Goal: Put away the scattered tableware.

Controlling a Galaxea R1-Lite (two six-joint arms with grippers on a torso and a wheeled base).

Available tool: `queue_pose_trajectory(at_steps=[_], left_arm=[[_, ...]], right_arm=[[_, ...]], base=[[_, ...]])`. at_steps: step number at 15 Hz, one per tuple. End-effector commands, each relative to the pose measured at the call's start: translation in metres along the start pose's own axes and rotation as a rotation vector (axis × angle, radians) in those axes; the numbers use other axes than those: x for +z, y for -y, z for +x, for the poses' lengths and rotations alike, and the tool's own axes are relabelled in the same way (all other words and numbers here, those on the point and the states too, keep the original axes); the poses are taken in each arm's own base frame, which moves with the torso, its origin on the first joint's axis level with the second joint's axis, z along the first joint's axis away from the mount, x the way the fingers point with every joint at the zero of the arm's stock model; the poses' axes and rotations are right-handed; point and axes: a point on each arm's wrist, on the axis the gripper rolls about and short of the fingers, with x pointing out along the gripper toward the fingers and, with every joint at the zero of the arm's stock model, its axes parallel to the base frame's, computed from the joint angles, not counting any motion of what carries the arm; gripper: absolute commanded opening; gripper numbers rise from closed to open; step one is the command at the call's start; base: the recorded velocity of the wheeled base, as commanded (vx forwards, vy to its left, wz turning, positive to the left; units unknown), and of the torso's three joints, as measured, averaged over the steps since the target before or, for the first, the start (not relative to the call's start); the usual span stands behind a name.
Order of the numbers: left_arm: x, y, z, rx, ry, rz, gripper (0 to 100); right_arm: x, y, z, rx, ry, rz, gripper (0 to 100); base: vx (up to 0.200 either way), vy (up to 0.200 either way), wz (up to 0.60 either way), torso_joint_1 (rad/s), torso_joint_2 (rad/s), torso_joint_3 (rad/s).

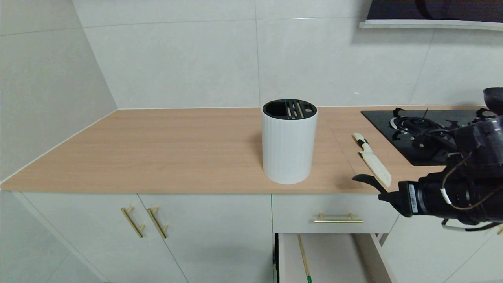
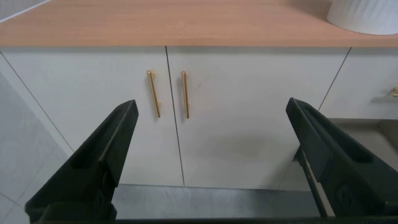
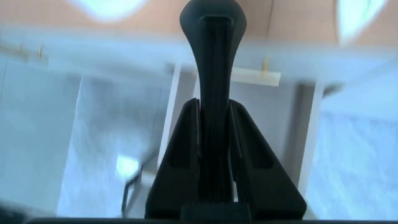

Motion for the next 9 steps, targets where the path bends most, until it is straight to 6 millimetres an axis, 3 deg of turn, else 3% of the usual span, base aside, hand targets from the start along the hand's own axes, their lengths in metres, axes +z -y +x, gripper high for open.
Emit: queue_pose_trajectory(at_steps=[1, 5, 9], left_arm=[[0.0, 0.0, 0.0, 0.001, -0.001, 0.0, 100], [0.0, 0.0, 0.0, 0.001, -0.001, 0.0, 100], [0.0, 0.0, 0.0, 0.001, -0.001, 0.0, 100]], right_arm=[[-0.021, -0.005, -0.023, 0.043, 0.032, -0.035, 0], [-0.037, -0.007, -0.009, 0.044, -0.039, -0.059, 0], [-0.04, -0.007, -0.004, 0.039, -0.05, -0.062, 0]], base=[[0.0, 0.0, 0.0, 0.0, 0.0, 0.0], [0.0, 0.0, 0.0, 0.0, 0.0, 0.0], [0.0, 0.0, 0.0, 0.0, 0.0, 0.0]])
